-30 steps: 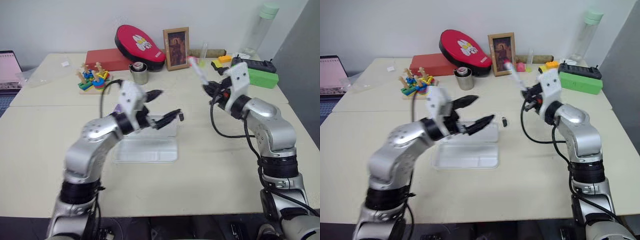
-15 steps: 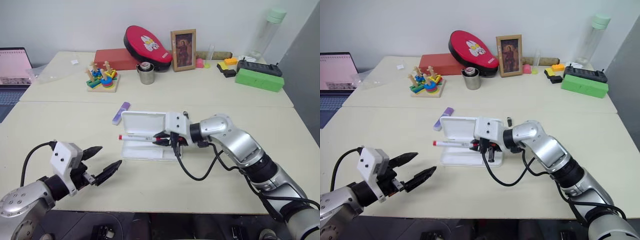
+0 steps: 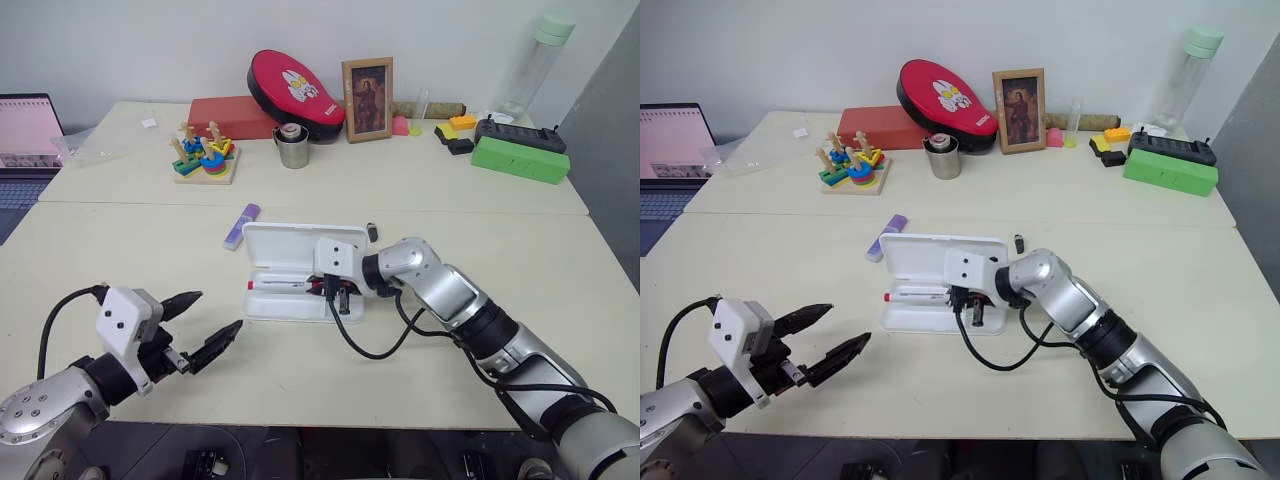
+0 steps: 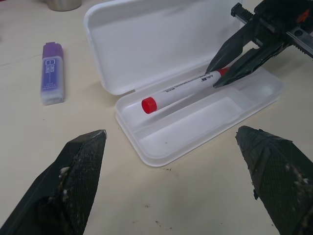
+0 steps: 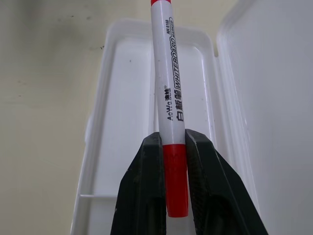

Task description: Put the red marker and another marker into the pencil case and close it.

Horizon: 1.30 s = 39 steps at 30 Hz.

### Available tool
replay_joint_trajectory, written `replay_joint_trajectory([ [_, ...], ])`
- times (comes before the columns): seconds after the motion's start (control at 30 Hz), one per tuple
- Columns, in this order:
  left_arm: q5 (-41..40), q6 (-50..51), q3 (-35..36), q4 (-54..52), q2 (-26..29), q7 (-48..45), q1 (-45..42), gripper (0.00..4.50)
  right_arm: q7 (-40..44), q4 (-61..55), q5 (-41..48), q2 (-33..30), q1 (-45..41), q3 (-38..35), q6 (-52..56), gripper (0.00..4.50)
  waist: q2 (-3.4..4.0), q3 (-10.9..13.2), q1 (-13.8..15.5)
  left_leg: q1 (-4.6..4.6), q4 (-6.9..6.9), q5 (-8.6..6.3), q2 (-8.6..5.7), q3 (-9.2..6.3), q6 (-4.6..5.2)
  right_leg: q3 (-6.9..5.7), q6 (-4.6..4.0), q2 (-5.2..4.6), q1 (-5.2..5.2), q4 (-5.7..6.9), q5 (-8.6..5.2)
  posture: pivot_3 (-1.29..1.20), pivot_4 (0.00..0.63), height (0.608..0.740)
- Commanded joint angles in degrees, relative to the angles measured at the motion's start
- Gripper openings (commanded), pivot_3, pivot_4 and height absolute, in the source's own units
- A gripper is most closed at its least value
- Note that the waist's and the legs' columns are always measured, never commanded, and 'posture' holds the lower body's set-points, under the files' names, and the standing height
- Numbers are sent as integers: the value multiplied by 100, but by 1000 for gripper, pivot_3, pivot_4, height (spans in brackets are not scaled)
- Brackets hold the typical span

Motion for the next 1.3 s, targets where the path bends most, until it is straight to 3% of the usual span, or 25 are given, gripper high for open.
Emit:
replay_joint_trajectory([
  [0.03, -67, -68, -45, -186, 48, 84, -145, 4500, 75, -168, -34, 4, -52, -188, 65, 261, 0, 0, -1, 0, 0, 0, 0, 0, 0, 0, 0, 0, 0, 0, 0, 0, 150, 740],
  [0.07, -74, -50, -67, -189, 50, 103, -183, 4500, 61, -187, -40, -2, -60, -215, 136, 261, 0, 0, -1, 0, 0, 0, 0, 0, 0, 0, 0, 0, 0, 0, 0, 0, 150, 740],
  [0.1, -79, -39, -78, -193, 51, 113, -201, 4500, 49, -203, -47, -2, -65, -234, 185, 967, 0, 0, -5, 0, 0, 0, 0, 0, 0, 0, 0, 0, 0, 0, 0, 0, 150, 740],
  [0.33, -372, 156, 43, -8, 16, 474, -738, 4500, 178, -414, 42, -59, -86, -420, 330, 2477, 0, 0, -1, 0, 0, 0, 0, 0, 0, 0, 0, 0, 0, 1, 0, 0, 150, 740],
  [0.43, -809, 459, 485, 347, 116, 991, -1484, 4500, 409, -925, 573, -94, -162, -855, 687, 3164, 2, 2, 8, -1, 1, 0, 0, -2, 0, -2, 2, 0, 0, 2, 1, 0, 150, 740],
  [0.6, -560, 700, 656, 1404, 406, 1823, -2759, 4500, 461, -1634, 1836, 214, -479, -1952, 1376, 4418, 2, 2, -15, -2, 2, 0, 0, -9, 0, -7, 4, 2, 2, 3, 0, 0, 150, 740],
  [0.7, -212, 788, 254, 2179, 613, 1983, -3384, 4500, 54, -1489, 2195, 446, -900, -2591, 1547, 4479, 2, 3, -29, 1, 1, 1, 0, -10, 0, -7, 5, 4, 4, 7, 0, 0, 150, 740],
  [0.83, 230, 647, -494, 2889, 748, 1620, -3722, 4500, -489, -1078, 2042, 569, -1231, -2849, 1359, 4479, 2, 2, -26, 1, 1, 0, 0, -6, 0, -5, 4, 4, 5, 0, 1, 0, 150, 740],
  [1.03, 965, 487, -1607, 4165, 650, 1366, -4595, 4500, -977, -811, 1918, 676, -1364, -2935, 1111, 4479, 2, 3, -1, -9, -8, 1, 0, -7, 0, -6, 3, 4, -14, 8, 2, 0, 150, 740],
  [1.3, 1517, 266, -2288, 5331, 332, 1026, -5352, 4500, -1152, -1015, 2032, 621, -1345, -2984, 1154, 4479, 3, 3, -36, -24, -8, 2, 0, -8, -1, -9, 4, 4, -28, 11, 3, 0, 150, 740],
])
